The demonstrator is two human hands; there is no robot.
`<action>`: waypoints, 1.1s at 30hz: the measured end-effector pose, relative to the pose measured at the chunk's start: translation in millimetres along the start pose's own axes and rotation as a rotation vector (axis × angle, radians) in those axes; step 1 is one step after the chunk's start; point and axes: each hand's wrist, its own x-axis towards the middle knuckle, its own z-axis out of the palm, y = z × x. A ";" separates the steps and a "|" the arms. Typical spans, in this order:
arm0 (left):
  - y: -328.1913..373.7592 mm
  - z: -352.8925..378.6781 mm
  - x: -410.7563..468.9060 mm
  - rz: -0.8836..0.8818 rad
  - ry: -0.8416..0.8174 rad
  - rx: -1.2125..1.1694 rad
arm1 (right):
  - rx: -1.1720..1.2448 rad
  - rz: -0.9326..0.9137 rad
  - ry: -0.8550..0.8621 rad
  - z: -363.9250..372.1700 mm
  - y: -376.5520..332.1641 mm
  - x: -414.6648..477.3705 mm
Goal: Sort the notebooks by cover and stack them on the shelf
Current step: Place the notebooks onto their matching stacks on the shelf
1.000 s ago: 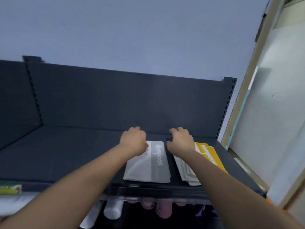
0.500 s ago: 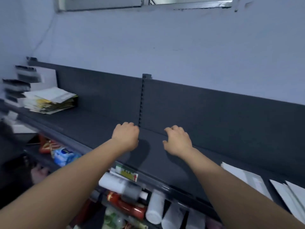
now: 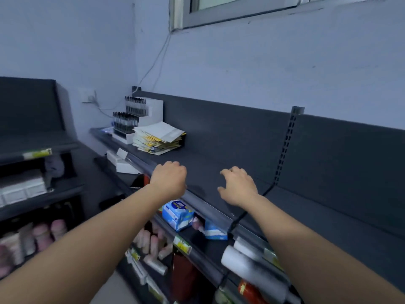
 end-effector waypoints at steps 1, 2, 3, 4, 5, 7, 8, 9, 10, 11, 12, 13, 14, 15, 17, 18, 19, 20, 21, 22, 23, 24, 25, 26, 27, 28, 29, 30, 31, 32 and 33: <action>-11.6 3.2 3.6 -0.014 0.000 -0.006 | -0.002 -0.012 -0.004 3.1 -9.2 9.5; -22.3 6.6 7.4 -0.027 -0.001 -0.011 | -0.003 -0.023 -0.008 6.2 -17.7 19.1; -32.5 10.1 12.0 -0.039 0.001 -0.015 | -0.002 -0.032 -0.013 9.3 -25.6 29.1; -42.1 13.9 17.2 -0.049 0.005 -0.017 | 0.001 -0.041 -0.017 12.5 -32.7 39.5; -51.0 18.1 22.9 -0.057 0.007 -0.017 | 0.004 -0.050 -0.020 15.8 -39.3 50.1; -67.6 26.7 35.4 -0.072 0.003 -0.015 | 0.008 -0.069 -0.022 23.7 -51.7 72.7; -75.4 31.4 42.9 -0.082 0.000 -0.012 | 0.010 -0.079 -0.021 27.9 -57.5 84.8; -83.5 36.2 51.5 -0.094 -0.003 -0.009 | 0.012 -0.089 -0.020 32.0 -63.2 97.7; -91.2 41.1 60.5 -0.105 -0.006 -0.006 | 0.015 -0.099 -0.021 36.2 -68.6 110.9; -99.5 45.9 70.0 -0.116 -0.007 -0.005 | 0.018 -0.108 -0.021 40.1 -73.8 124.7; -107.6 50.7 80.0 -0.126 -0.007 -0.006 | 0.021 -0.118 -0.022 44.1 -78.8 139.0; -115.9 55.5 90.4 -0.135 -0.005 -0.009 | 0.024 -0.127 -0.023 47.5 -83.8 153.6; -124.6 59.7 101.5 -0.144 -0.003 -0.011 | 0.027 -0.133 -0.023 50.2 -88.7 168.7; -133.2 63.3 113.0 -0.152 -0.001 -0.009 | 0.030 -0.138 -0.021 52.3 -93.4 184.2; -149.5 69.6 136.0 -0.167 0.001 0.002 | 0.042 -0.143 -0.023 56.1 -102.6 214.9; -157.5 72.6 147.3 -0.174 0.004 0.005 | 0.049 -0.147 -0.024 58.2 -107.1 229.6; -165.1 75.8 158.7 -0.180 0.008 0.006 | 0.054 -0.151 -0.023 60.4 -111.4 244.1; -172.2 79.5 169.8 -0.185 0.012 0.006 | 0.055 -0.154 -0.023 62.7 -115.5 257.7; -179.0 83.7 180.5 -0.190 0.012 0.003 | 0.057 -0.156 -0.024 65.1 -119.4 270.6; -185.1 87.8 190.4 -0.193 0.010 -0.002 | 0.060 -0.154 -0.026 68.2 -122.8 283.0; -190.9 91.9 199.9 -0.193 0.007 -0.004 | 0.065 -0.151 -0.029 71.5 -125.9 294.3; -196.2 96.1 208.9 -0.190 0.006 -0.003 | 0.070 -0.145 -0.035 75.3 -128.3 304.7; -201.5 100.5 217.8 -0.185 0.005 -0.001 | 0.072 -0.141 -0.041 79.0 -130.3 314.4; -206.7 105.1 227.0 -0.179 0.005 0.000 | 0.075 -0.137 -0.042 83.1 -132.1 324.3; -211.8 109.9 236.5 -0.171 0.003 -0.003 | 0.081 -0.131 -0.042 87.4 -133.8 334.1; -216.9 115.0 246.1 -0.160 0.000 -0.008 | 0.091 -0.123 -0.042 91.9 -135.7 343.7; -222.0 120.3 256.1 -0.147 -0.004 -0.015 | 0.101 -0.114 -0.043 96.1 -137.8 352.5; -226.8 125.8 265.9 -0.133 -0.007 -0.022 | 0.111 -0.102 -0.043 101.1 -140.1 361.2; -231.7 131.5 276.0 -0.120 -0.011 -0.033 | 0.121 -0.088 -0.044 106.0 -142.1 369.4; -236.8 137.4 286.4 -0.104 -0.012 -0.046 | 0.131 -0.071 -0.045 111.3 -143.7 377.8; -242.0 143.5 297.2 -0.085 -0.011 -0.058 | 0.141 -0.050 -0.046 116.3 -144.9 386.0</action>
